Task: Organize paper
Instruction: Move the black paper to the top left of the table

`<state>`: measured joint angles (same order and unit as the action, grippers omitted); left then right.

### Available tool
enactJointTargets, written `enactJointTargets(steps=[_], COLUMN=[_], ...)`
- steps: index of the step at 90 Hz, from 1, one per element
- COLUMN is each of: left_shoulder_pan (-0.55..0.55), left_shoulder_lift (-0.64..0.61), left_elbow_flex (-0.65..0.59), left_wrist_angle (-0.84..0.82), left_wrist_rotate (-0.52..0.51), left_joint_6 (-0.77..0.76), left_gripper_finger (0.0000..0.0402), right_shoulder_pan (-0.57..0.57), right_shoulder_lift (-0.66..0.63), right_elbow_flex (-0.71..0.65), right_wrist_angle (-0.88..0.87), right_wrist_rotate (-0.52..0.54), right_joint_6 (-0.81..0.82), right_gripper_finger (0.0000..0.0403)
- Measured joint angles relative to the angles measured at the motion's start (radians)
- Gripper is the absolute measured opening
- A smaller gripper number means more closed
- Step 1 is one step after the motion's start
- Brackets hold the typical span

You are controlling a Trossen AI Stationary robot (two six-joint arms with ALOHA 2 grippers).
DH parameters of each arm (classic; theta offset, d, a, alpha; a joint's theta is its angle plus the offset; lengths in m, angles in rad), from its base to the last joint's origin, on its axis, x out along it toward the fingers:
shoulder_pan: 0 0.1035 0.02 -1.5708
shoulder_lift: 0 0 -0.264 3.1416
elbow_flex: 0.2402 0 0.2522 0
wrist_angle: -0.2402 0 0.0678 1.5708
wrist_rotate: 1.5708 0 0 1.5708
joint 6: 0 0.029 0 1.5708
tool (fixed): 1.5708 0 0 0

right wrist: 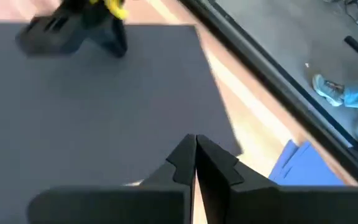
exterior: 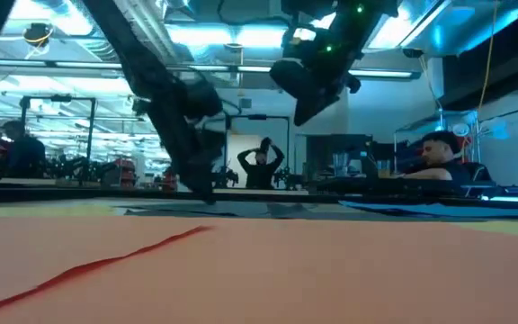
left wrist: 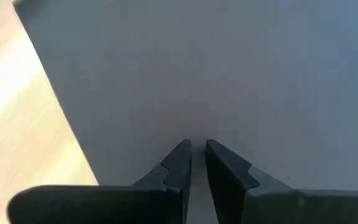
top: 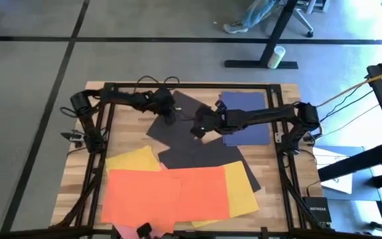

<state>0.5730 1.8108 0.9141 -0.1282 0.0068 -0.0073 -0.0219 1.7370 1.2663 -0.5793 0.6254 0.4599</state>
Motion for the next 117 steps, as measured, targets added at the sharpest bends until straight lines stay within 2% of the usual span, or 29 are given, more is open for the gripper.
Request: enactJointTargets(steps=[12, 34, 50, 79, 100, 117], left_shoulder_pan=[0.038, 0.051, 0.067, 0.239, 0.153, 0.099], left_shoulder_lift=[-0.015, -0.072, -0.119, -0.137, -0.235, -0.311], left_elbow_flex=[0.007, 0.003, -0.006, -0.069, -0.080, -0.077], left_wrist_angle=[-0.131, -0.490, -0.604, -0.597, -0.539, -0.277], left_wrist_rotate=[-0.071, -0.242, -0.386, -0.396, -0.379, -0.375], left_joint_6=[-0.039, -0.149, -0.172, -0.230, -0.214, 0.013], left_gripper_finger=[0.0004, 0.0001, 0.0001, 0.0001, 0.0001, 0.0001], right_shoulder_pan=[0.024, 0.029, 0.029, 0.029, 0.029, 0.029], right_shoulder_lift=[0.001, 0.002, 0.002, 0.002, 0.002, 0.002], right_elbow_flex=[-0.046, -0.140, -0.176, -0.182, -0.182, -0.182], right_wrist_angle=[0.000, 0.000, 0.003, 0.004, 0.007, 0.024], right_wrist_rotate=[0.010, 0.010, 0.010, 0.003, 0.013, 0.018], right_joint_6=[0.059, 0.163, 0.194, 0.194, 0.191, 0.186], right_gripper_finger=[0.0000, 0.0000, 0.0000, 0.0000, 0.0000, 0.0000])
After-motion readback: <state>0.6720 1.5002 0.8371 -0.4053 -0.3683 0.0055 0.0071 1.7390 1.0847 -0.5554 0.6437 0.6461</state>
